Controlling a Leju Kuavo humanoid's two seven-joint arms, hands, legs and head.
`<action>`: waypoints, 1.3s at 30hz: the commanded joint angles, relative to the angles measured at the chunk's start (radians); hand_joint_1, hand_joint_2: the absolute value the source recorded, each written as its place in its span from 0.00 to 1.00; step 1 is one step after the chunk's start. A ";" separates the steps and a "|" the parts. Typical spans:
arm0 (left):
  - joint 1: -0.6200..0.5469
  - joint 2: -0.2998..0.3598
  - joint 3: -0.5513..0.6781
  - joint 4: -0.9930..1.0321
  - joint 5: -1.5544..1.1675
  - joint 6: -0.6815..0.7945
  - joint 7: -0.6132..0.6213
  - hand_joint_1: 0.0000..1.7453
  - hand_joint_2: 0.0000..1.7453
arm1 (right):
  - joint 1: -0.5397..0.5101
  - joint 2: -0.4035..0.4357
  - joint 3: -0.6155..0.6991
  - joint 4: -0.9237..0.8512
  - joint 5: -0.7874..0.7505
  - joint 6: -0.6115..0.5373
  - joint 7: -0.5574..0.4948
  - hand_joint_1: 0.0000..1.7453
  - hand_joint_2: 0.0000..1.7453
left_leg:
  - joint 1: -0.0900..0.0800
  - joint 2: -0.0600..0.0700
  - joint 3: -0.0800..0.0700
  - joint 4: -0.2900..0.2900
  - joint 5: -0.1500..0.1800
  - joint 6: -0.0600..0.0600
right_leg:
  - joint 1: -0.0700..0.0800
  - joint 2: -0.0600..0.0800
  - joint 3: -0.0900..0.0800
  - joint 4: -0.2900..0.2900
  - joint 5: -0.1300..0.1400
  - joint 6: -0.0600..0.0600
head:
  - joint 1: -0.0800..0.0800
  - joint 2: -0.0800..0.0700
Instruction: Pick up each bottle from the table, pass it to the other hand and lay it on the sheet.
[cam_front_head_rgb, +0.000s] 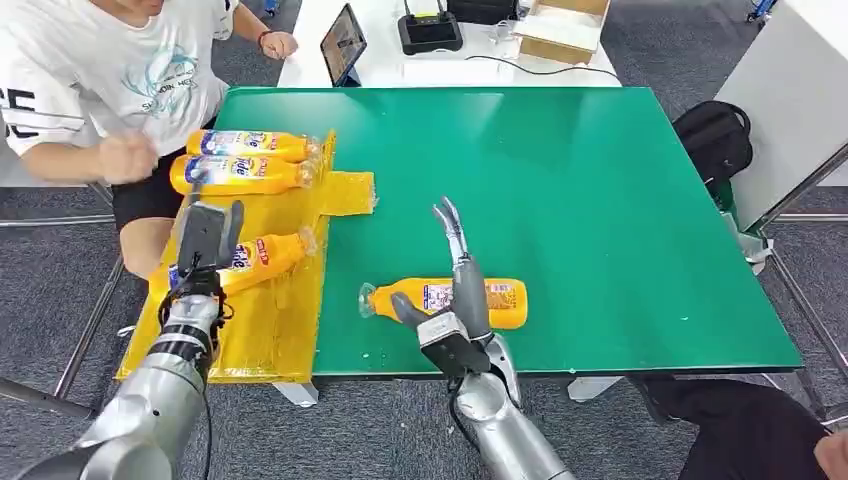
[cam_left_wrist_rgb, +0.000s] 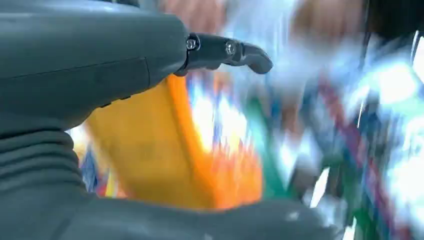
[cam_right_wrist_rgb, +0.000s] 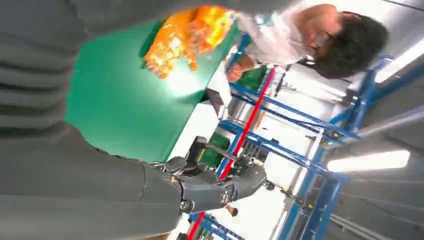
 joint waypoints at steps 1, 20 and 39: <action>0.248 -0.017 -0.255 -0.462 0.265 0.086 -0.001 0.00 1.00 | -0.113 -0.145 -0.009 0.127 0.156 0.073 0.186 0.00 1.00 | 0.000 0.001 0.007 -0.001 -0.002 0.002 | 0.001 0.000 0.007 -0.003 -0.001 -0.002 | 0.000 0.000; 0.350 -0.032 -0.239 -0.469 0.276 -0.010 -0.001 0.00 1.00 | -0.132 -0.285 0.029 0.233 0.317 0.363 0.439 0.00 1.00 | 0.000 -0.001 0.003 -0.001 -0.001 0.002 | 0.001 -0.001 0.004 -0.002 -0.001 -0.002 | 0.000 0.000; 0.331 -0.044 -0.254 -0.429 0.246 -0.017 -0.001 0.00 1.00 | -0.164 -0.291 0.053 0.297 0.309 0.394 0.457 0.00 1.00 | 0.000 -0.002 0.005 -0.001 -0.001 0.002 | 0.001 -0.002 0.006 -0.002 -0.002 -0.002 | 0.000 0.000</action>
